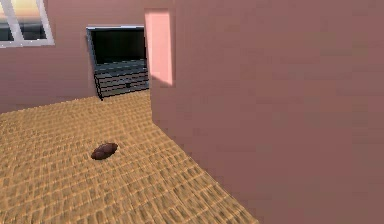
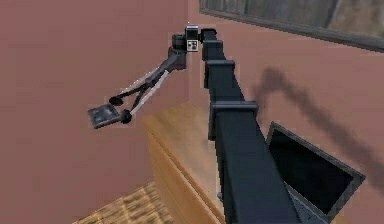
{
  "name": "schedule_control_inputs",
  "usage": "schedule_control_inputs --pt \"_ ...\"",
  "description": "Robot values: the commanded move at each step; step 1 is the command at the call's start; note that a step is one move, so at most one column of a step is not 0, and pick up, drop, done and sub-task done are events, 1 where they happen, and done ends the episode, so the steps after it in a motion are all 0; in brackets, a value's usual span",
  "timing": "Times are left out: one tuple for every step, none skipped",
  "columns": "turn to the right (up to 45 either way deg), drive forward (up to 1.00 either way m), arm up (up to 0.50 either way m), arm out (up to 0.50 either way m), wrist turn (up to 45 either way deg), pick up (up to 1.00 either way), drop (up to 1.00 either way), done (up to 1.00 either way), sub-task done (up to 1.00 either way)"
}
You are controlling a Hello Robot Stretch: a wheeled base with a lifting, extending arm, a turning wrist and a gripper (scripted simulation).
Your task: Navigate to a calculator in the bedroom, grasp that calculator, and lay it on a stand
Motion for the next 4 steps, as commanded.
schedule_control_inputs --pt "0.0 0.00 0.00 0.00 -6.0 0.00 0.00 0.00 0.00" --pt "0.0 0.00 0.00 -0.48 0.0 0.00 0.00 0.00 0.00" --pt "-33.0 0.00 0.00 0.00 0.0 0.00 0.00 0.00 0.00" --pt "0.0 0.20 0.00 0.00 0.0 0.00 0.00 0.00 0.00"
